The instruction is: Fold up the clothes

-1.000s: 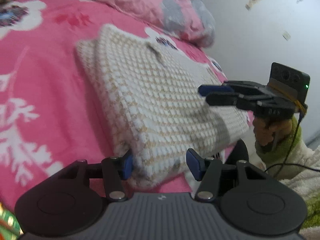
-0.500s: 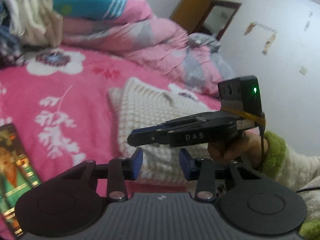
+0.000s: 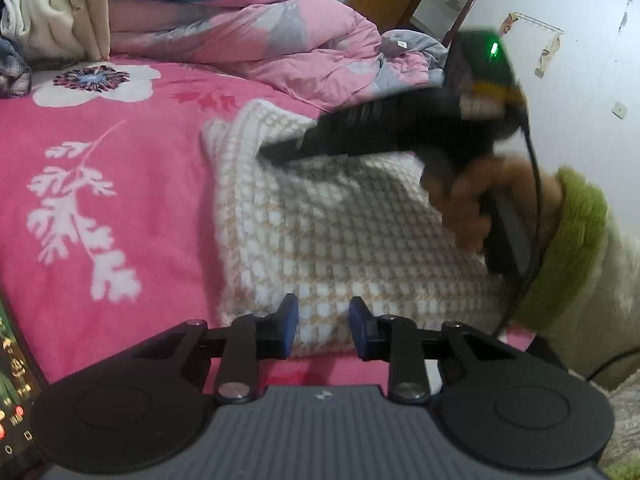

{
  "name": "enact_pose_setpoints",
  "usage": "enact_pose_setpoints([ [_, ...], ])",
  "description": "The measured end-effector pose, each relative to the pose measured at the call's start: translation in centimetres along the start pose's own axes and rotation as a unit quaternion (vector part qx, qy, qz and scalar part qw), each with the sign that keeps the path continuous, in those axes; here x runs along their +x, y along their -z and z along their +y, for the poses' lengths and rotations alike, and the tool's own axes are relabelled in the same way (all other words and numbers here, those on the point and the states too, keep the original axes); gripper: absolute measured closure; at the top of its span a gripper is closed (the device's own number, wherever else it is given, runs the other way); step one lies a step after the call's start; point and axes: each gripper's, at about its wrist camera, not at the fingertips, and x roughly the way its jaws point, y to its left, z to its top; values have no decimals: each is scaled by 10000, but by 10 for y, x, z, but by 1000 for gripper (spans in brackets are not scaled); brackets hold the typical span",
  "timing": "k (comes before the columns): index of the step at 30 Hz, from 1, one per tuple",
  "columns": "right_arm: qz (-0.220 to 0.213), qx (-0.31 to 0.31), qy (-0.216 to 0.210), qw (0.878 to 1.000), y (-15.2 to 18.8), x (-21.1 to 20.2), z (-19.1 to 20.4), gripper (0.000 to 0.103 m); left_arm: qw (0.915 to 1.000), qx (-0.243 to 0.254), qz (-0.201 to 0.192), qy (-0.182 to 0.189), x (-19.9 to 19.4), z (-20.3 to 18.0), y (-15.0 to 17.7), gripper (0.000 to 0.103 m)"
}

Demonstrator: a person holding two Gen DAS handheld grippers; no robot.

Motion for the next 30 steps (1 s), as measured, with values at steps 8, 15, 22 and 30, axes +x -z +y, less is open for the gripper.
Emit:
enact_pose_setpoints([
  [8, 185, 430, 432, 9980, -20, 48, -40, 89, 9997, -203, -32, 117, 1, 10, 5, 75],
  [15, 69, 974, 480, 9941, -33, 63, -64, 89, 9994, -245, -93, 247, -1, 14, 9, 76],
  [22, -6, 1623, 761, 9838, -35, 78, -101, 89, 9990, -348, -83, 261, 0, 16, 7, 76],
  [30, -939, 2123, 106, 9726, -35, 6, -104, 86, 9990, -390, -27, 210, 0, 15, 3, 73],
])
